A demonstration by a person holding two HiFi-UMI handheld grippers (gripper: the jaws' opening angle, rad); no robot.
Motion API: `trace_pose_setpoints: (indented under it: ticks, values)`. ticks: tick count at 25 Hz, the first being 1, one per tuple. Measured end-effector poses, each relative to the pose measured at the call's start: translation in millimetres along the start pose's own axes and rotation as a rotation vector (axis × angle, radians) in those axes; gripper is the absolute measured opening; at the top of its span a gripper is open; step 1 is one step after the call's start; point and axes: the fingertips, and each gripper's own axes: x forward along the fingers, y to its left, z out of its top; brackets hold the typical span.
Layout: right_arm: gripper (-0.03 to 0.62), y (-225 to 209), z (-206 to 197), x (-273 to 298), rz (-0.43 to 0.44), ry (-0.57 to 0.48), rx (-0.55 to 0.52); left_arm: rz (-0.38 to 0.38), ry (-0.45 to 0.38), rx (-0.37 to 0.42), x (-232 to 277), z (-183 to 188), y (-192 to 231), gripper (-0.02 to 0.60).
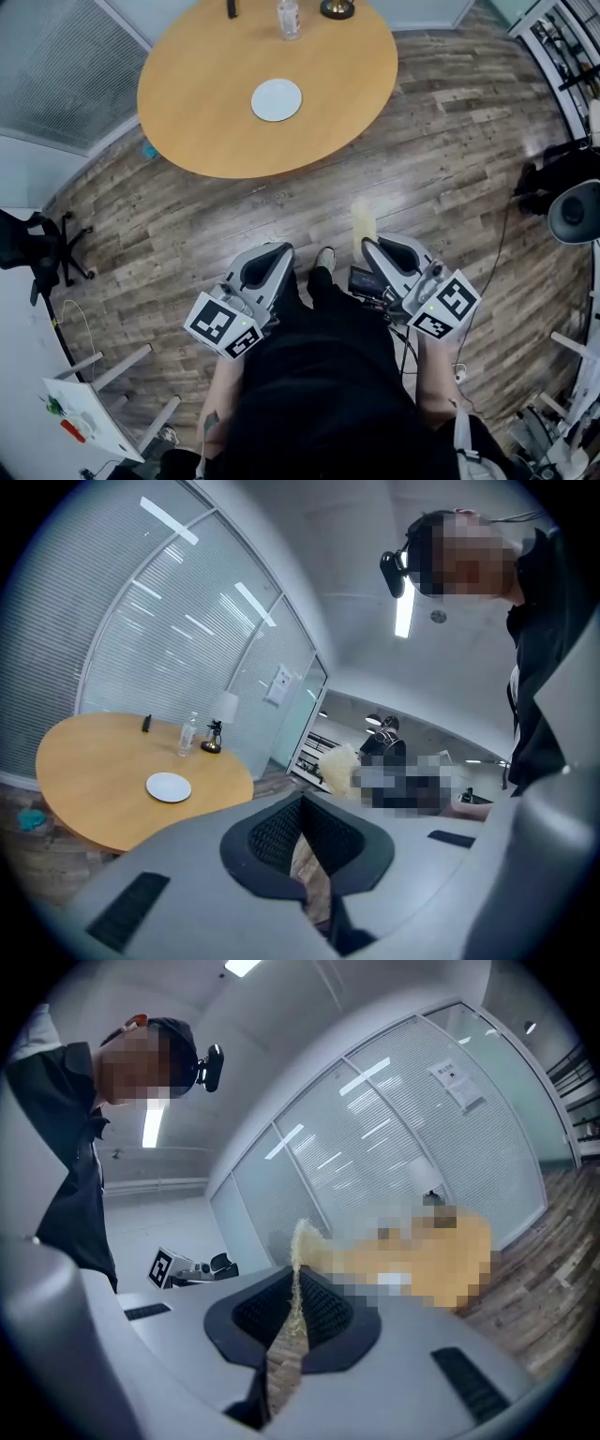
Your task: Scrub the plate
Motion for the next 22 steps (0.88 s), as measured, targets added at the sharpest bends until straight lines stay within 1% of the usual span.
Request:
trace_pose_setpoints:
  ticks: [3,6,11,16,22]
  values:
    - [0.028,-0.7,-1.5,3.6,0.007,0.003,0.003,0.016,0.009,-0.003,-2.0,-2.4,2.8,0.011]
    - [0.028,-1.2,-5.2,9.7,0.011,0.021,0.012,0.030,0.012,-0.026,-4.3,-5.2,6.4,0.011]
    - [0.028,1.1,-11.6,27.5,0.015,0.032,0.016,0.029,0.024,-0.040,-6.9,-7.5,19.4,0.011]
    - [0.028,-1.6,-9.5,46.0,-0.004,0.027,0.009,0.020,0.025,-0.029,-2.8,0.2,39.5,0.011]
    - [0.028,-5.4,-2.3,78.1,-0.018,0.042,-0.006,-0.001,-0.003,-0.020,2.6,23.2,69.6,0.011]
